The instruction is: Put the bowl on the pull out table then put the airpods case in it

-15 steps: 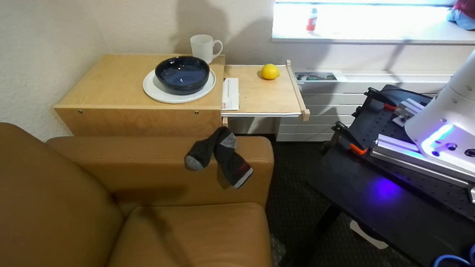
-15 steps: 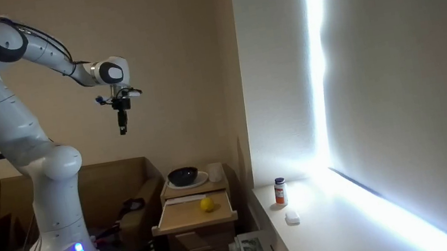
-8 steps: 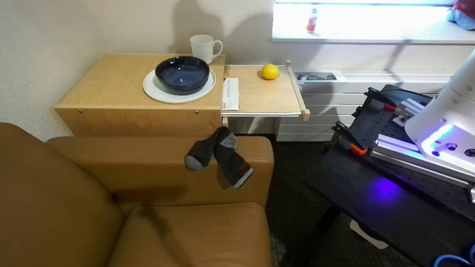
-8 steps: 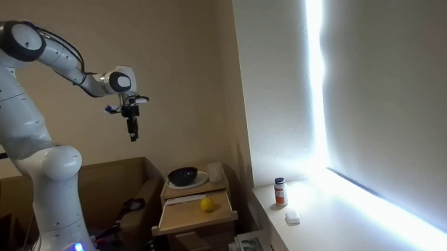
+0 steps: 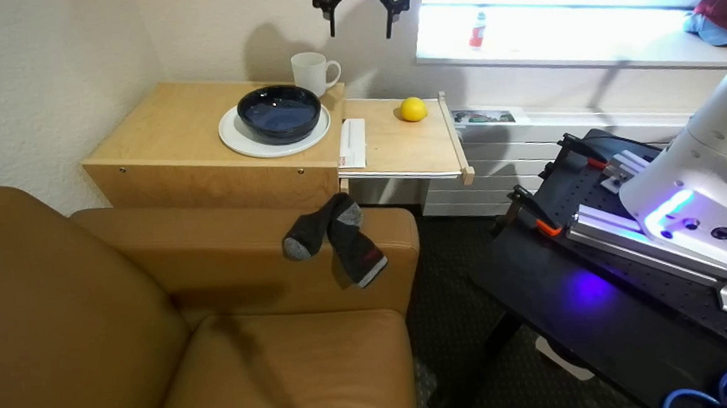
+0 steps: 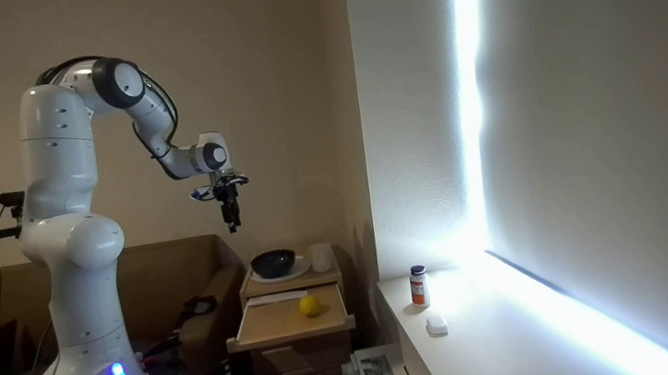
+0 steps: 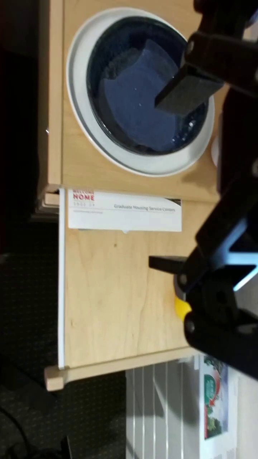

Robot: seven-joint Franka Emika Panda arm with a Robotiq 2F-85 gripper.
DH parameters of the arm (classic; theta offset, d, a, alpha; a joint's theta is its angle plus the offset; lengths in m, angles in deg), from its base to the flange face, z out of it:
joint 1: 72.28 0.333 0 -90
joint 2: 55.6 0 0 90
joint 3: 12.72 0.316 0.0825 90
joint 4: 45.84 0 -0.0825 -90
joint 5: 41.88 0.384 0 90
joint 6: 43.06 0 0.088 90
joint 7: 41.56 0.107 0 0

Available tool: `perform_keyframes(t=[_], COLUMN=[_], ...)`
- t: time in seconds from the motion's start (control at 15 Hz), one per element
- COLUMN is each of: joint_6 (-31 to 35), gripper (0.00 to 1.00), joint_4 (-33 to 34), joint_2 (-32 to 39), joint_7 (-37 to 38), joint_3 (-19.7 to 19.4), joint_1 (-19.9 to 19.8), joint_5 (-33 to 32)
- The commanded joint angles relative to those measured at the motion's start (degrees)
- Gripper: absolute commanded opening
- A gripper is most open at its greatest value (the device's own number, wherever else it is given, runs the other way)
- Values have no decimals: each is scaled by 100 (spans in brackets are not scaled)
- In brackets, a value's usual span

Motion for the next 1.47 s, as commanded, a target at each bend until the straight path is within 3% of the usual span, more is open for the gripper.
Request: perform_keyframes(t=[0.0, 0.33, 0.93, 1.13, 1.33, 1.4], joint_6=[18, -155, 1905, 2225, 1877, 2104], gripper=[100, 100, 100, 100, 100, 100], joint_4=[151, 393, 920, 1302, 1761, 1406], joint_2=[134, 506, 2067, 2522, 2806, 2606], joint_7=[-192, -342, 734, 798, 449, 559], joint_3=[-329, -448, -1466, -1722, -1595, -1732], joint_1=[355, 468, 954, 1221, 1258, 1317], joint_5=[252, 415, 157, 160, 399, 361])
